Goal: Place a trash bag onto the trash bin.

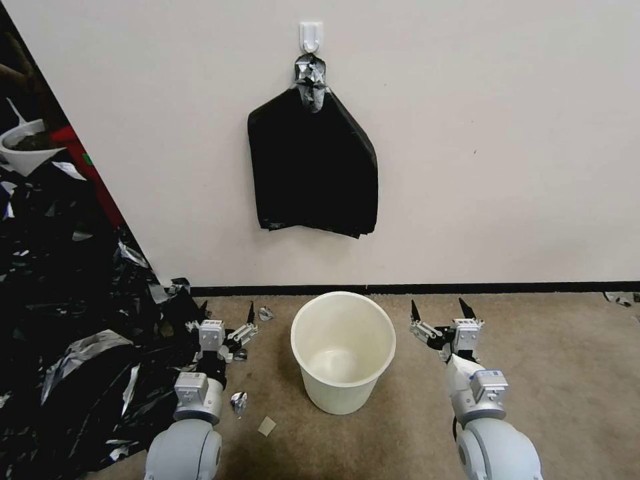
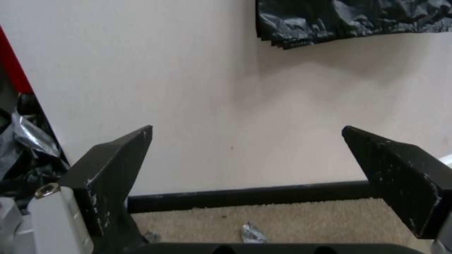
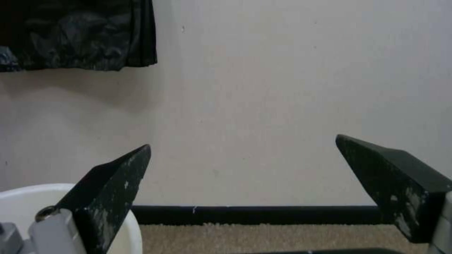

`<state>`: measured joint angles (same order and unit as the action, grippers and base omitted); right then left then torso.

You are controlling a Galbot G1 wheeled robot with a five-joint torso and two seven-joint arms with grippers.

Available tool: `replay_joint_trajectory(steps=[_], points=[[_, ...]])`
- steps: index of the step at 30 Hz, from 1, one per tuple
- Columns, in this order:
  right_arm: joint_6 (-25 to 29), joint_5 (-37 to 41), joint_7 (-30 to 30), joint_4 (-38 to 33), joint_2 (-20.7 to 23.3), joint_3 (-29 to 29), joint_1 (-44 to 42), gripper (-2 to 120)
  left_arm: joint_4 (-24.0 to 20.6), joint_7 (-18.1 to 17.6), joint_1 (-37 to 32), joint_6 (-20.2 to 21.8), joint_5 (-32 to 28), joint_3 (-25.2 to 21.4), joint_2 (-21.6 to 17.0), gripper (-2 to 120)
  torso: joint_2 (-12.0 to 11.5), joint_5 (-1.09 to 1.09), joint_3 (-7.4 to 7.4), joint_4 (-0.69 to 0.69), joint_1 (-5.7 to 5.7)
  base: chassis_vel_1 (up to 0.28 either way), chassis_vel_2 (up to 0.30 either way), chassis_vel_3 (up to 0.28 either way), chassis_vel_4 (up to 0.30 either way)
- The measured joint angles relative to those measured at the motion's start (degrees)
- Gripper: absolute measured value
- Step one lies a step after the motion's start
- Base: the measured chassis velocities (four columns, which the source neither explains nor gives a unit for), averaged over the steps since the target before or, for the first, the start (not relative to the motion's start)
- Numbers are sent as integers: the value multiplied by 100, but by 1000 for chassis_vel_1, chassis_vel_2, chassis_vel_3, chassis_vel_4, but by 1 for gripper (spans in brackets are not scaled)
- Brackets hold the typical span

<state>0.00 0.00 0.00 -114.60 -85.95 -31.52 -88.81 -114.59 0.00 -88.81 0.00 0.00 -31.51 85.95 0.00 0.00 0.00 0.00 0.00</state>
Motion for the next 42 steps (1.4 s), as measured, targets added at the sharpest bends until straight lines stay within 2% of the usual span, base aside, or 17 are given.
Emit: replay_joint_trajectory(steps=[20,23,25,26,28,29,30,32,37,40,41,42], points=[[9,0,19,-1,5,4,0,100,0,-19,-4,-6,-20,8,-7,100,0,0,0,0,0,0,0,0,0],[107,4,202,-29,56,53,-17,100,-78,-204,-77,-69,-241,88,-85,100,0,-1,0,0,0,0,0,0,0],[374,21,683,-107,207,186,-72,100,-293,-657,-264,-252,-769,275,-275,100,0,0,0,0,0,0,0,0,0],[374,21,683,-107,207,186,-72,100,-293,-657,-264,-252,-769,275,-275,100,0,0,0,0,0,0,0,0,0],[651,44,1183,-185,361,323,-130,100,-471,-1008,-433,-550,-1159,436,-462,100,0,0,0,1,0,0,0,0,0],[790,53,1437,-227,437,398,-159,100,-495,-1014,-446,-747,-1113,438,-512,100,0,0,0,1,0,0,0,0,0],[790,53,1437,-227,437,398,-159,100,-495,-1014,-446,-747,-1113,438,-512,100,0,0,0,1,0,0,0,0,0],[1028,64,1823,-293,565,505,-203,100,-500,-1003,-437,-907,-960,404,-545,100,0,0,0,0,0,0,0,0,0],[1329,1,1828,-296,631,501,-176,100,-497,-988,-388,-975,-655,327,-567,100,0,0,0,0,0,0,0,0,0],[1347,-194,1703,-251,621,499,-152,100,-404,-983,-341,-1046,-119,183,-582,100,0,0,0,0,0,0,0,0,0],[1347,-194,1703,-251,621,499,-152,100,-404,-983,-341,-1046,-119,183,-582,100,0,0,0,0,0,0,0,0,0],[1344,-223,1567,-246,625,500,-146,100,-344,-952,-324,-1182,189,69,-574,100,0,0,0,0,0,0,0,0,0]])
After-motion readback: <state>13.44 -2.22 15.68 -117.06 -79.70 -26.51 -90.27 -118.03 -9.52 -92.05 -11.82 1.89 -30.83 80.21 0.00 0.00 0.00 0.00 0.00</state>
